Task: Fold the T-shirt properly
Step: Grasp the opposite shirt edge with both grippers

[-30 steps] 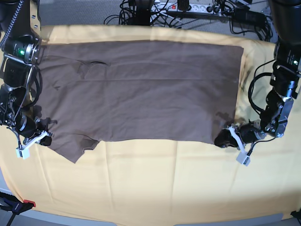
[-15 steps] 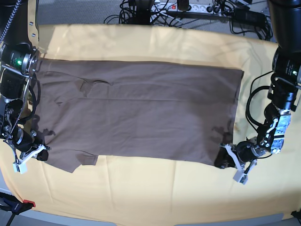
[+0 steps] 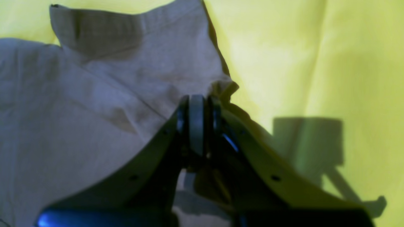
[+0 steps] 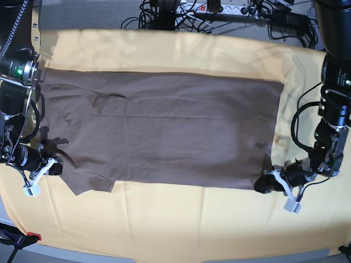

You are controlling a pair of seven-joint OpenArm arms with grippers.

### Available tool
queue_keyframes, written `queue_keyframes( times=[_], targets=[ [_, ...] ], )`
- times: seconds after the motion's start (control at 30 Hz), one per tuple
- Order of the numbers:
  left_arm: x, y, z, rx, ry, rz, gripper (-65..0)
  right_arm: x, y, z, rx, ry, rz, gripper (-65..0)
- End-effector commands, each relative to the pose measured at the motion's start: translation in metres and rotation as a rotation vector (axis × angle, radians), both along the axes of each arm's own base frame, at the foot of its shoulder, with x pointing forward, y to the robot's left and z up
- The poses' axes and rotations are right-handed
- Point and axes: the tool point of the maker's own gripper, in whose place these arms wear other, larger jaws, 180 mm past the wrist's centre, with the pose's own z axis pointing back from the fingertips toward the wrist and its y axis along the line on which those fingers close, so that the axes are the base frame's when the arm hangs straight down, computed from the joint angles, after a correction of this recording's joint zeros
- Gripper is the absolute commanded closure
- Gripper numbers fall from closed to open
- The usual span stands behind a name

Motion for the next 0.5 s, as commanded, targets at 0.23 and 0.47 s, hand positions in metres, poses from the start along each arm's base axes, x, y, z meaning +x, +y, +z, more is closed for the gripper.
queue_keyframes(
  times=[0.23, 0.47],
  targets=[
    [0.002, 0.002, 0.022, -0.038, 0.015, -0.016, 0.0, 0.008, -0.040, 0.036, -0.048, -0.071, -0.044, 0.0],
    [-0.009, -0.014, 0.029, -0.064, 0.064, -0.092, 0.0, 0.000, -0.042, 0.028, -0.111, -0.020, 0.006, 0.0]
  ],
)
